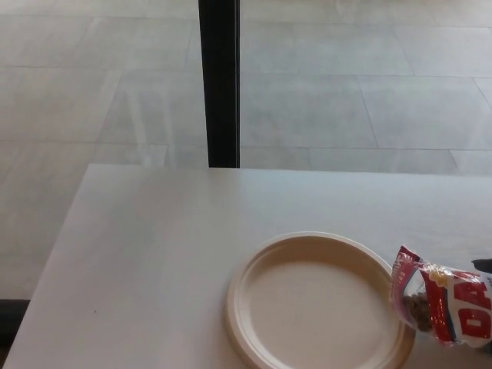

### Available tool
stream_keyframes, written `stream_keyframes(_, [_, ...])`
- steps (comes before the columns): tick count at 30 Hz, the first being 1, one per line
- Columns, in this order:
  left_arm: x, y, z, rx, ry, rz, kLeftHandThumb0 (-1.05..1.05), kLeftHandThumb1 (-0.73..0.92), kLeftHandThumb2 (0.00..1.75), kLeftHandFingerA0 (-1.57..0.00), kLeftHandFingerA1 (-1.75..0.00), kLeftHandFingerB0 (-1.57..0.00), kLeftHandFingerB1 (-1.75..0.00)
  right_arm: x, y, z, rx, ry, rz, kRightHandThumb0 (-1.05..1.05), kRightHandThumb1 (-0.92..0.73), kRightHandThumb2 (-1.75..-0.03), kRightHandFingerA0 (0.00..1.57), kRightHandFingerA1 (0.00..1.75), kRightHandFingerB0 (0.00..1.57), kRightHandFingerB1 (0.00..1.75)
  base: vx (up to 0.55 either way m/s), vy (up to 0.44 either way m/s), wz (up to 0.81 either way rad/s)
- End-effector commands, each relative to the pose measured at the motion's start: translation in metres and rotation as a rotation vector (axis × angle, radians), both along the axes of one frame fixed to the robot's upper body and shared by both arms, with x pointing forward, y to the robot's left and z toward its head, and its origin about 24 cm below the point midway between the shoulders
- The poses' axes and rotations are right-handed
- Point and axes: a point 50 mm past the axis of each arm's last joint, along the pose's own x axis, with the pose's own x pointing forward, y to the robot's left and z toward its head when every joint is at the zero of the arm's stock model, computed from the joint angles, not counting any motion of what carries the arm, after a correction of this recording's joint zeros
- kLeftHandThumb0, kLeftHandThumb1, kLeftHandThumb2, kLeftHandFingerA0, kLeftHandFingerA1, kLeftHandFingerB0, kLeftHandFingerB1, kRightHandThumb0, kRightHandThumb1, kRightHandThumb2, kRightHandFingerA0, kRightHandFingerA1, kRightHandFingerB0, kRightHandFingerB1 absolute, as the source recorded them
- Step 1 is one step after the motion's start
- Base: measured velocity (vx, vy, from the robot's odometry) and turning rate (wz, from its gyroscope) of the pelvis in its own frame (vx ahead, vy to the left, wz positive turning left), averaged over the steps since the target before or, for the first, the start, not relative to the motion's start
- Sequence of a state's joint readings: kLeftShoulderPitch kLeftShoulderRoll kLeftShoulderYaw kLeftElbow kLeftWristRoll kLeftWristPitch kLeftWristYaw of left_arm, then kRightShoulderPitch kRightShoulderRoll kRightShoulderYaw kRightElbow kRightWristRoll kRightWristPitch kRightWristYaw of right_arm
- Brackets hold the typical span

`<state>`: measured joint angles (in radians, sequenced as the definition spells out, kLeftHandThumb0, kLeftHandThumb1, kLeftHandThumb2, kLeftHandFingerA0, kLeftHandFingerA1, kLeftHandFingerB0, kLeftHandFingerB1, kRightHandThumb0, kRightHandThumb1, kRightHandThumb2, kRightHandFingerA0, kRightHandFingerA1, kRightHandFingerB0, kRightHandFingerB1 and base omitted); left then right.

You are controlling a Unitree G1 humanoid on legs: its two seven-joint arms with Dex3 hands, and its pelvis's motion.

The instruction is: The robot uses its right hand to pick up a bag of sunflower seeds kept in the middle of the desk and tilts it over a plate kept next to it to pour out a few seeds and then puts the bag of seeds back on the desk

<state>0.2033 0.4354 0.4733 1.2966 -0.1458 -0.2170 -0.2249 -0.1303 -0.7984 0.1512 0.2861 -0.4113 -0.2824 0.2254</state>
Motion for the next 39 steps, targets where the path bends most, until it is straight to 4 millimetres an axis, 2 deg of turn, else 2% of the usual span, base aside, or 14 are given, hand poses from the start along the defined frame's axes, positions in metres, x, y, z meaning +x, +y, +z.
stream_keyframes(1, [-0.002, 0.006, 0.005, 0.019, 0.0, 0.002, -0.67, 0.68, 0.61, -0.45, -0.54, -0.42, -0.35, 0.004, 0.002, 0.001, -0.025, -0.007, 0.012, -0.37, -0.52, -0.56, 0.0, 0.28, 0.09, 0.29, 0.0, 0.0, 0.0])
stream_keyframes(7, [-0.001, 0.004, 0.003, 0.009, 0.004, -0.008, -0.68, 0.69, 0.62, -0.46, -0.56, -0.42, -0.35, 0.006, 0.006, -0.004, -0.044, 0.029, 0.007, -0.38, -0.5, -0.55, 0.0, 0.29, 0.08, 0.3, 0.0, 0.0, 0.0])
stream_keyframes(9, [-0.001, 0.003, 0.003, 0.018, 0.002, -0.007, -0.7, 0.69, 0.61, -0.49, -0.59, -0.43, -0.36, 0.007, 0.004, -0.007, -0.045, 0.032, -0.006, -0.29, -0.52, -0.99, 0.01, 0.52, 0.0, 0.5, 0.0, 0.0, 0.0])
stream_keyframes(10, [-0.001, 0.003, 0.003, 0.02, 0.0, -0.006, -0.7, 0.69, 0.61, -0.49, -0.59, -0.43, -0.36, 0.007, 0.004, -0.009, -0.042, 0.031, -0.009, -0.29, -0.52, -0.99, 0.01, 0.52, 0.0, 0.5, 0.0, 0.0, 0.0])
stream_keyframes(11, [-0.001, 0.003, 0.002, 0.031, 0.019, -0.008, -0.69, 0.7, 0.62, -0.48, -0.56, -0.42, -0.35, 0.007, 0.003, -0.009, -0.032, 0.04, -0.024, -0.36, -0.55, -0.58, 0.16, 0.42, 0.09, 0.24, 0.0, 0.0, 0.0])
stream_keyframes(13, [-0.002, 0.003, 0.001, 0.024, 0.017, 0.027, -0.72, 0.69, 0.61, -0.5, -0.59, -0.44, -0.35, 0.008, 0.0, -0.014, 0.08, 0.031, -0.066, -0.33, -0.6, -0.58, 0.42, 0.48, 0.11, 0.28, 0.0, 0.0, 0.0])
stream_keyframes(26, [-0.002, 0.003, 0.001, 0.022, 0.034, 0.007, -0.72, 0.71, 0.62, -0.49, -0.55, -0.42, -0.35, 0.006, 0.007, -0.031, 0.048, 0.065, -0.096, -0.37, -0.64, -0.59, 0.64, 0.57, 0.12, 0.29, 0.0, 0.0, 0.0])
stream_keyframes(27, [-0.002, 0.003, 0.001, 0.032, 0.039, -0.001, -0.75, 0.71, 0.62, -0.5, -0.57, -0.42, -0.35, 0.005, 0.007, -0.033, 0.042, 0.083, -0.103, -0.3, -0.48, -0.95, 0.61, 0.72, 0.0, 0.46, 0.0, 0.0, 0.0])
stream_keyframes(28, [-0.002, 0.003, 0.002, 0.025, 0.031, 0.003, -0.74, 0.71, 0.62, -0.48, -0.57, -0.41, -0.35, 0.004, 0.006, -0.038, 0.041, 0.102, -0.113, -0.36, -0.7, -0.61, 0.81, 0.82, 0.12, 0.27, 0.0, 0.0, 0.0])
stream_keyframes(32, [-0.002, 0.003, 0.001, 0.025, 0.034, 0.005, -0.73, 0.72, 0.62, -0.48, -0.55, -0.41, -0.35, -0.001, 0.009, -0.044, 0.073, 0.093, -0.123, -0.32, -0.82, -0.64, 1.01, 0.81, 0.21, 0.29, 0.0, 0.0, 0.0])
stream_keyframes(34, [-0.003, 0.003, 0.001, 0.02, 0.032, 0.006, -0.73, 0.73, 0.62, -0.46, -0.53, -0.39, -0.34, -0.003, 0.016, -0.05, 0.106, 0.027, -0.105, -0.32, -0.89, -0.67, 1.1, 1.25, 0.42, 0.35, 0.0, 0.0, 0.0])
stream_keyframes(37, [-0.003, 0.003, 0.001, 0.025, 0.033, 0.01, -0.74, 0.73, 0.62, -0.5, -0.55, -0.4, -0.34, -0.005, 0.024, -0.052, 0.135, -0.034, -0.072, -0.22, -0.84, -0.81, 0.92, 1.68, 0.7, 0.55, 0.0, 0.0, 0.0])
stream_keyframes(38, [-0.003, 0.002, 0.001, 0.023, 0.037, 0.003, -0.73, 0.58, 0.98, -0.44, -0.63, -0.31, -0.49, -0.005, 0.027, -0.052, 0.141, -0.042, -0.067, -0.2, -0.79, -0.9, 0.84, 1.74, 0.8, 0.64, 0.0, 0.0, 0.0])
stream_keyframes(39, [-0.002, 0.003, 0.001, 0.026, 0.036, -0.001, -0.73, 0.74, 0.63, -0.49, -0.56, -0.38, -0.35, -0.005, 0.03, -0.052, 0.136, -0.05, -0.055, -0.18, -0.74, -0.95, 0.83, 1.75, 0.88, 0.83, 0.0, 0.0, 0.0])
